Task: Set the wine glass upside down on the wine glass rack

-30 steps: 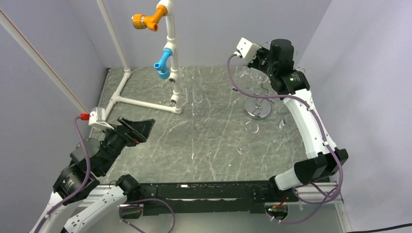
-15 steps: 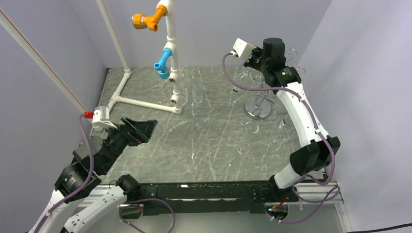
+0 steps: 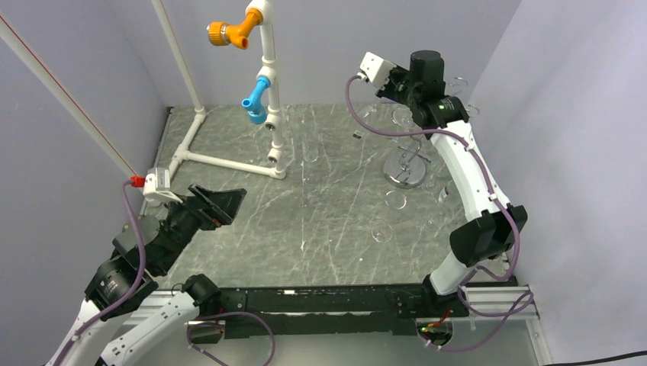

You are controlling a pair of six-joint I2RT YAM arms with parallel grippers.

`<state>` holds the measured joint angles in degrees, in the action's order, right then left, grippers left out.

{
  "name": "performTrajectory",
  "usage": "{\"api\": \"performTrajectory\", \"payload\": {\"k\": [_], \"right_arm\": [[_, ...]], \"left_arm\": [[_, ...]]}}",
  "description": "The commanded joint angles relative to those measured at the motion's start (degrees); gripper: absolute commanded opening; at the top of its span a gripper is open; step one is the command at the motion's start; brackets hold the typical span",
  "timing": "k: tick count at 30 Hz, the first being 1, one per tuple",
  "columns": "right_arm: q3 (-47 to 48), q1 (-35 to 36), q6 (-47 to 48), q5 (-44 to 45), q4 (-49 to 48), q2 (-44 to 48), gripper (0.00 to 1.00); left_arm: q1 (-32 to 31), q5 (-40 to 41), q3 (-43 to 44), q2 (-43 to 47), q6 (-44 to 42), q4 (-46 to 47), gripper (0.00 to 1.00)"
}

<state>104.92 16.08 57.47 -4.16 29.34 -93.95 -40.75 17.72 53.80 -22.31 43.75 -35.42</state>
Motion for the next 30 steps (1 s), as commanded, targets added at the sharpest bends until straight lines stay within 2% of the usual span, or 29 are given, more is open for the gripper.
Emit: {"api": "performTrajectory", "payload": {"k": [1,18,30], "right_arm": [[0.75,0.43,0.30,-4.95,-3.65,2.60,0.00],[-8.19,-0.32,4.88,-7.99,0.10,10.98,0.12],[-7.27,-1.42,1.81,-8.94,1.21,9.29,0.23]], "left_arm": [[-0.19,-0.31,-0.55,0.94,0.65,0.49,0.99],[-0.20,-2.95,-2.35,-1.99,2.31,5.70,0.99],[-0.17,-4.79,-0.74,-5.55,1.82,7.13,0.99]]}}
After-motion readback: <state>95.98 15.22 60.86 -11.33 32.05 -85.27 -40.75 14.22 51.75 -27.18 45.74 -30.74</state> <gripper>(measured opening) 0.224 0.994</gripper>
